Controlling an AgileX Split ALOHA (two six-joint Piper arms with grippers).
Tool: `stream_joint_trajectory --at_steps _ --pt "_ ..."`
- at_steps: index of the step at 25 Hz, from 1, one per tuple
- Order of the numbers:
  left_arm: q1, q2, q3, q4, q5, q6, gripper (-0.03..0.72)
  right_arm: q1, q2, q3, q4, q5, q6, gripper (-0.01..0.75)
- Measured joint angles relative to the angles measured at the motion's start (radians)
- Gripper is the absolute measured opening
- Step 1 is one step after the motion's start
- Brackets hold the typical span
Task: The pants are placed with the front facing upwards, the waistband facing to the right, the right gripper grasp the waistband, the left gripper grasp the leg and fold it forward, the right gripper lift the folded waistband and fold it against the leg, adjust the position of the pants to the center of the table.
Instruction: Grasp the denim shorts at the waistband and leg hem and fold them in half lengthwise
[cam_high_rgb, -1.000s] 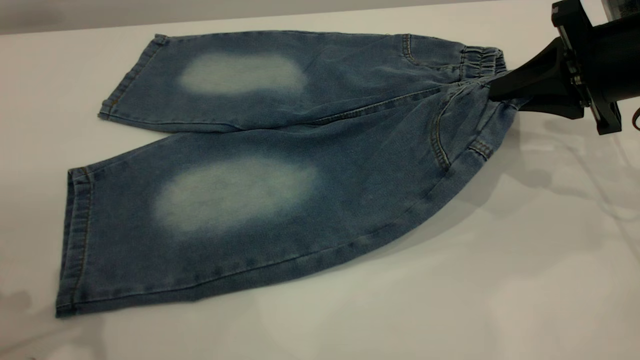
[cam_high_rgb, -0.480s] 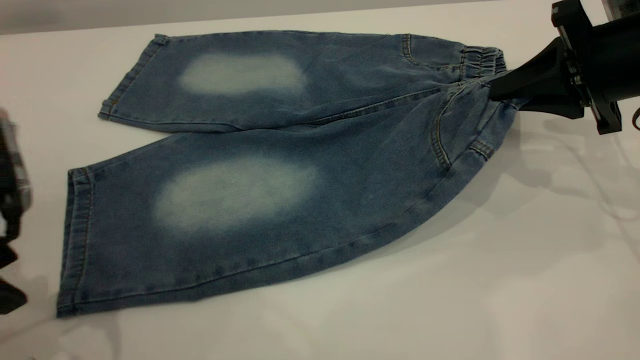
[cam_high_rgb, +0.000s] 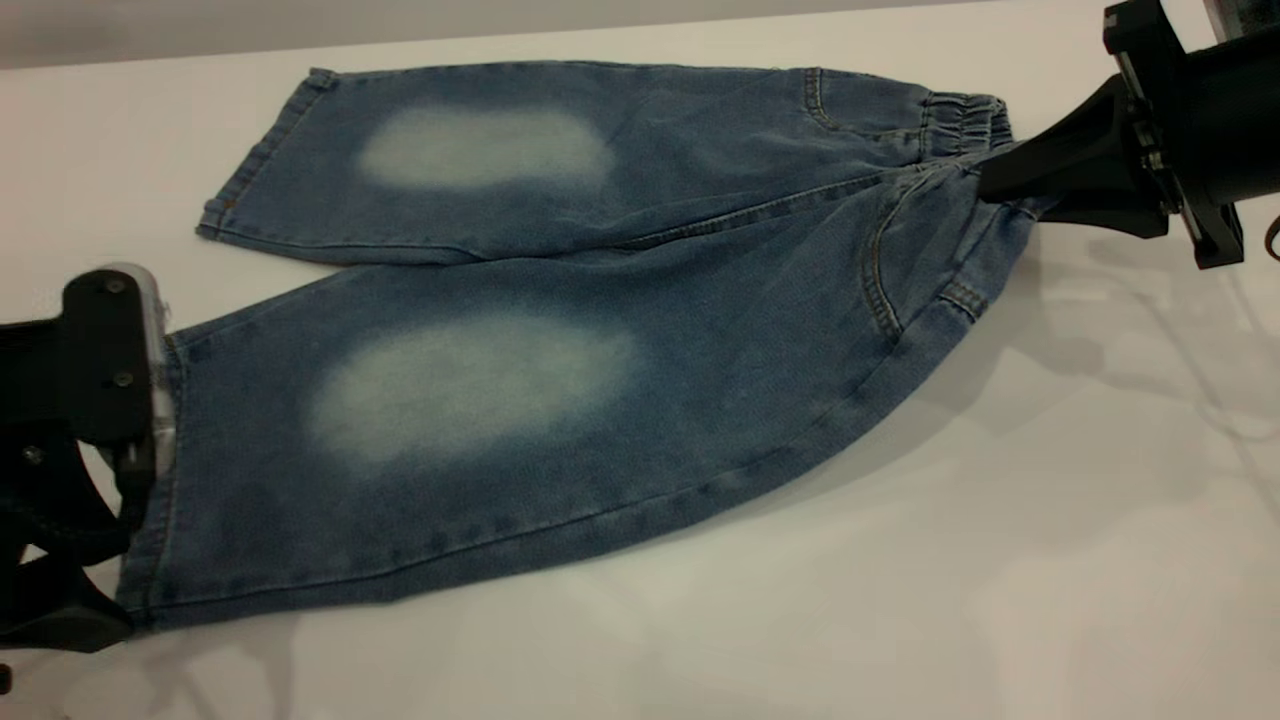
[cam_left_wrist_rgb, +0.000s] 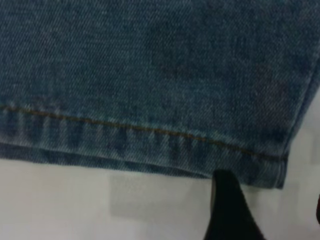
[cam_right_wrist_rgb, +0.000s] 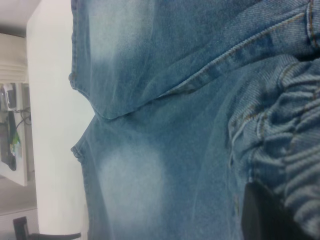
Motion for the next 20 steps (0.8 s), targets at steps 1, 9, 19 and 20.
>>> stream_joint_trajectory --at_steps 1,9,19,20 --pt "0.0 0.008 -0.004 0.0 0.0 0.0 0.386 0.0 0.0 0.0 -0.002 0.0 0.0 0.039" --pt "0.0 0.063 -0.046 0.002 0.005 0.033 0.385 0.0 0.0 0.0 -0.007 -0.002 0.0 0.039" --pt "0.0 0.089 -0.065 -0.003 0.045 0.049 0.385 0.0 0.0 0.0 -0.009 -0.002 0.0 0.039" --pt "0.0 0.089 -0.065 -0.003 0.044 0.049 0.382 0.0 0.0 0.0 -0.01 -0.002 0.0 0.039"
